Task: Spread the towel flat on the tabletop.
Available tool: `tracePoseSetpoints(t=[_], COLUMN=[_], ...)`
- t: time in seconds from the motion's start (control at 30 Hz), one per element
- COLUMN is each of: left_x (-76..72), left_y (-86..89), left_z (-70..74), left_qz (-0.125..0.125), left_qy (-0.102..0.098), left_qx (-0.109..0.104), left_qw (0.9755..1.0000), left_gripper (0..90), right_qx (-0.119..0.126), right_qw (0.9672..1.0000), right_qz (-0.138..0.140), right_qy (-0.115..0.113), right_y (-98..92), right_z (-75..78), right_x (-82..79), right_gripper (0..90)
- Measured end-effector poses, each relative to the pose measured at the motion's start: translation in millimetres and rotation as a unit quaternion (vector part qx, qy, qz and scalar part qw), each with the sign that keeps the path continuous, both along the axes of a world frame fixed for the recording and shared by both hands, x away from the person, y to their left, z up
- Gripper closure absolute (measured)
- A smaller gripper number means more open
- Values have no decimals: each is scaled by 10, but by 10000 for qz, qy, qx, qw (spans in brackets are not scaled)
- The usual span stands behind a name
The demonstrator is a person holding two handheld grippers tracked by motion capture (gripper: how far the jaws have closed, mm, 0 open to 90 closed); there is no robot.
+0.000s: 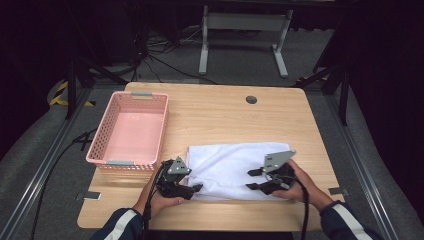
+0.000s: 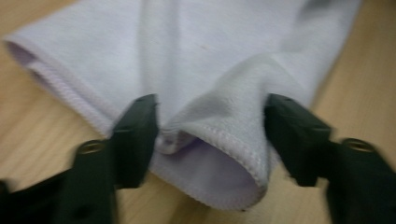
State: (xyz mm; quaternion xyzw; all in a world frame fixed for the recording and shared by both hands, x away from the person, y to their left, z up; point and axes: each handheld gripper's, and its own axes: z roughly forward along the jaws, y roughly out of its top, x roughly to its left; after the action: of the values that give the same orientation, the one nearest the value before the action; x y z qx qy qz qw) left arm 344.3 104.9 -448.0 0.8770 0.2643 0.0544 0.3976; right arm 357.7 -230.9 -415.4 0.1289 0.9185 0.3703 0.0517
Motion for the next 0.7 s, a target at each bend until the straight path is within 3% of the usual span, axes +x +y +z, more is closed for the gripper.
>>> tracePoseSetpoints(t=[0.03,0.1,0.13,0.23,0.3,0.37,0.5,0.57,0.6,0.7], left_x=[-15,-66,-102,-188,-272,-321,-452,-469,-463,-437], left_y=[-8,-5,-2,52,118,151,261,293,303,280], left_z=[0,8,12,26,37,33,11,13,15,21], left_qz=[-22,-332,-333,-370,-441,-399,-386,-213,-145,70], left_qy=[-67,-157,-212,-317,-401,-435,-444,-445,-434,-483], left_qx=[91,204,269,331,364,376,430,441,407,209], left_qw=[9999,9991,9989,9983,9976,9975,9973,9978,9981,9986], left_gripper=[455,568,574,608,600,598,572,503,452,335], right_qx=[19,-37,-106,-297,-399,-361,-282,-263,-349,-233], right_qw=[9999,9992,9984,9961,9951,9947,9924,9886,9891,9938], right_qz=[84,190,335,627,782,848,1147,1427,1410,1086], right_qy=[142,350,445,541,452,448,358,412,218,-2], right_y=[109,281,386,558,599,595,565,574,591,627], right_z=[-43,-123,-178,-286,-302,-291,-215,-191,-184,-150], right_x=[44,84,81,18,-58,-91,-275,-378,-415,-367], right_gripper=[514,509,505,510,511,524,541,559,546,548])
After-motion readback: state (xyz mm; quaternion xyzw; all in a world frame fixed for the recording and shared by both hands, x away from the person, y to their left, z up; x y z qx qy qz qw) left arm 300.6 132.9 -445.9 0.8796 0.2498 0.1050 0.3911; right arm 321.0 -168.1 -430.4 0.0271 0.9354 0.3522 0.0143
